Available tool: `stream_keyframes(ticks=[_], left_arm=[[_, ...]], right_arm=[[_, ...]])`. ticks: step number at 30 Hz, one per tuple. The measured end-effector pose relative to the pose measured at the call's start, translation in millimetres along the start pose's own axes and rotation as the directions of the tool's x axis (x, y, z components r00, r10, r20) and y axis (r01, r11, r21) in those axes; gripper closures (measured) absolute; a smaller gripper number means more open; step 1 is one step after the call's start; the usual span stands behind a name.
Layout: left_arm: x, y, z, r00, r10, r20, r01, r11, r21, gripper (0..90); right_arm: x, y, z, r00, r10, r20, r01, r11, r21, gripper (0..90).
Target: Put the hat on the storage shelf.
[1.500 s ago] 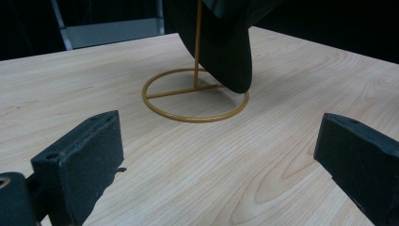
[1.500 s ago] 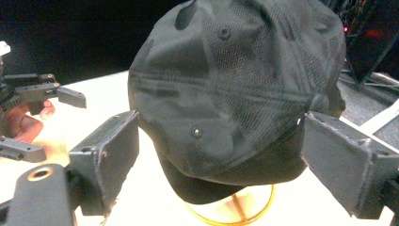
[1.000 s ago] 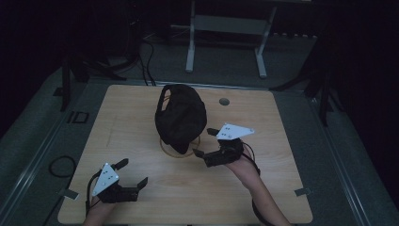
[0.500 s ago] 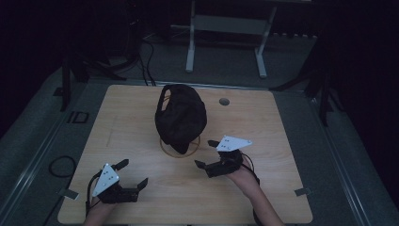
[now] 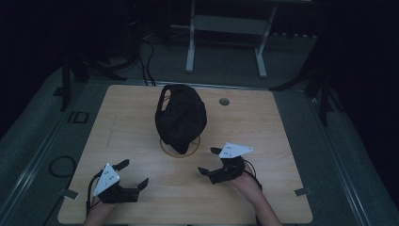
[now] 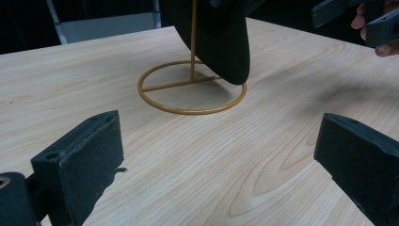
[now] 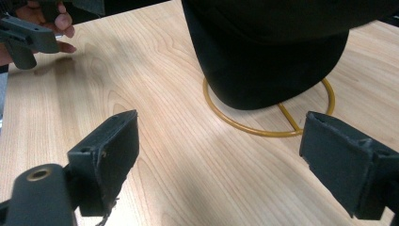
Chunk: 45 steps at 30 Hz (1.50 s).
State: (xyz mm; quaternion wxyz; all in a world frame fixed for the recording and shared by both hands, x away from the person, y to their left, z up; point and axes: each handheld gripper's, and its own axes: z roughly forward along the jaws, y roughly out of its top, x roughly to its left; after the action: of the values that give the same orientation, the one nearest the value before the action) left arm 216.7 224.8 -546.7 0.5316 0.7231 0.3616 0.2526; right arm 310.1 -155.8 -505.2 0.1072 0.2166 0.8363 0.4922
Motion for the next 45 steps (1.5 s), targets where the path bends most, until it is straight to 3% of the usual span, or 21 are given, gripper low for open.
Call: stream_keyframes(ticks=[7, 19, 34, 45], left_arm=[[-0.5, -1.5, 1.3, 0.9999, 0.007, 0.010, -0.007, 0.9999, 0.015, 2.3], [-0.3, -2.6, 2.9, 0.9999, 0.000, 0.015, 0.000, 0.9998, 0.022, 2.3], [-1.0, -3.7, 3.9, 0.9997, 0.001, 0.026, -0.002, 0.9995, 0.030, 2.3], [-1.0, -3.7, 4.3, 0.9998, 0.003, 0.022, -0.004, 0.9995, 0.032, 2.3]], right_arm=[[-7.9, -16.9, -9.8, 0.9992, -0.002, 0.039, 0.002, 1.000, 0.013, 12.3], [-18.9, -47.6, -28.0, 0.9974, 0.033, 0.063, -0.036, 0.998, 0.053, 13.0], [-21.3, -71.1, -43.3, 0.9956, 0.039, 0.085, -0.048, 0.993, 0.109, 13.2], [-22.9, -84.0, -63.6, 0.9920, 0.048, 0.117, -0.061, 0.992, 0.111, 13.2]])
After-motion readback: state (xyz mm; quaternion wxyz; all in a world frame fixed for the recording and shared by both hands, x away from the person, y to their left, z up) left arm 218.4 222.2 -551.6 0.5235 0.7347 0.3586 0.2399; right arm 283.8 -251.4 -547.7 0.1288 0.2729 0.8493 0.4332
